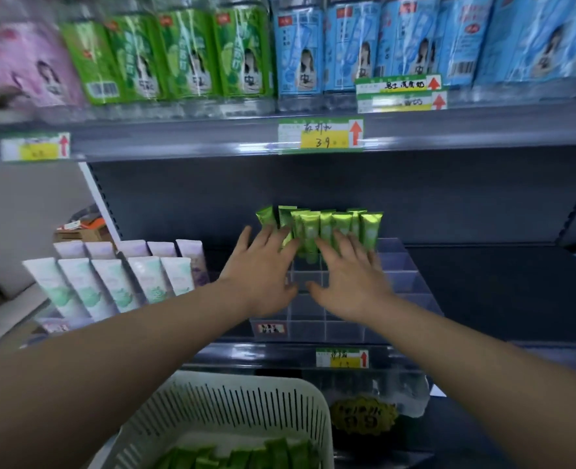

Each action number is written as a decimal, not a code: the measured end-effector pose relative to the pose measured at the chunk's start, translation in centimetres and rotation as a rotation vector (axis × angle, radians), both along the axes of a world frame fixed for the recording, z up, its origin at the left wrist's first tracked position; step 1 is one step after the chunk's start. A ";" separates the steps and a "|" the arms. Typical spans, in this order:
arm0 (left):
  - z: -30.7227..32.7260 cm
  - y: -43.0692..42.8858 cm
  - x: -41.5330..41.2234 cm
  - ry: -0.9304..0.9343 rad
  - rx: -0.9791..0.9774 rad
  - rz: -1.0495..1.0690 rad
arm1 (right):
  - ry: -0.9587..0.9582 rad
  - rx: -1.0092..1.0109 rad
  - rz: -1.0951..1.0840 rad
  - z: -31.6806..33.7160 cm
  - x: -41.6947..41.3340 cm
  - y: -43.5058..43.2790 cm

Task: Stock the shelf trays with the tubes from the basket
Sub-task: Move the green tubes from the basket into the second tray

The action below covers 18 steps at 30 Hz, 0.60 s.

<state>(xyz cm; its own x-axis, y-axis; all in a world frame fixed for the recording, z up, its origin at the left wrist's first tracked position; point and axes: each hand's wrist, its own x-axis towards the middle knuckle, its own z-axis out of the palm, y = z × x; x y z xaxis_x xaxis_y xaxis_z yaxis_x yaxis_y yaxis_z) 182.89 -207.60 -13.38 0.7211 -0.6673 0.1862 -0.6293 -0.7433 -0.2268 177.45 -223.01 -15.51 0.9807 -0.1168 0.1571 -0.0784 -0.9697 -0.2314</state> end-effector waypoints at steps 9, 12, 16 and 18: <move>-4.1 6.5 -5.1 0.085 -0.078 0.083 | 0.081 0.006 0.103 -3.0 -3.5 6.1; -5.8 8.4 -6.5 0.107 -0.083 0.109 | 0.119 0.012 0.134 -4.6 -4.6 7.7; -7.9 10.2 -8.0 0.141 -0.070 0.125 | 0.147 0.011 0.192 -6.5 -6.0 9.4; -9.1 11.1 -8.3 0.151 -0.056 0.130 | 0.153 0.024 0.225 -7.4 -6.5 10.1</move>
